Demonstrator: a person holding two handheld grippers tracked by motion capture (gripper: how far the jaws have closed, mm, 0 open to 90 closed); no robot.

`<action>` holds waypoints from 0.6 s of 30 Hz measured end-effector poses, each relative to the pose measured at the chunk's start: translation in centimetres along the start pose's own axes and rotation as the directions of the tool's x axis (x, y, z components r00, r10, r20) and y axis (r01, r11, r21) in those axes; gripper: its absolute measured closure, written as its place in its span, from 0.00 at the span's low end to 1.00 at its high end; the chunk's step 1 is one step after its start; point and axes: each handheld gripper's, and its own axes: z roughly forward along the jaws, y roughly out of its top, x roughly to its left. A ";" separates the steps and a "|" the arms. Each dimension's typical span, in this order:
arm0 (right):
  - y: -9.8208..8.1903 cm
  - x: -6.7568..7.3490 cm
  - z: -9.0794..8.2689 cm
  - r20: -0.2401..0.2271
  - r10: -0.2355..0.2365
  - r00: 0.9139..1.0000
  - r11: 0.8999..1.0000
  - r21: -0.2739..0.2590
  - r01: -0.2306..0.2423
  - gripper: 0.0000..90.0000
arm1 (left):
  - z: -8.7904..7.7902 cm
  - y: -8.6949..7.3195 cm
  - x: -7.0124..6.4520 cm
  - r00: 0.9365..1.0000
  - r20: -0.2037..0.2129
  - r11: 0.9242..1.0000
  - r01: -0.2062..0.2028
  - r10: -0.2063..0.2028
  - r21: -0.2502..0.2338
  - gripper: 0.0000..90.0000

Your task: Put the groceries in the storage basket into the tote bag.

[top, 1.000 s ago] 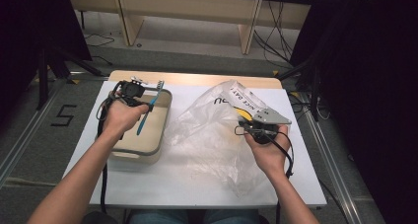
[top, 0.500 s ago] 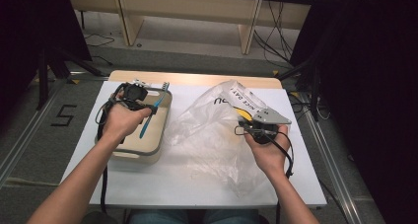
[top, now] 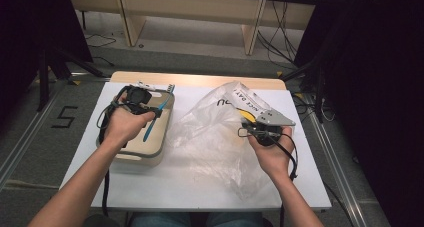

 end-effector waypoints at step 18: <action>0.1 0.0 -0.1 -0.001 0.001 1.000 1.000 -0.004 -0.001 1.00 | -0.6 -0.4 -1.8 0.998 0.044 0.999 -0.039 0.040 -0.017 0.91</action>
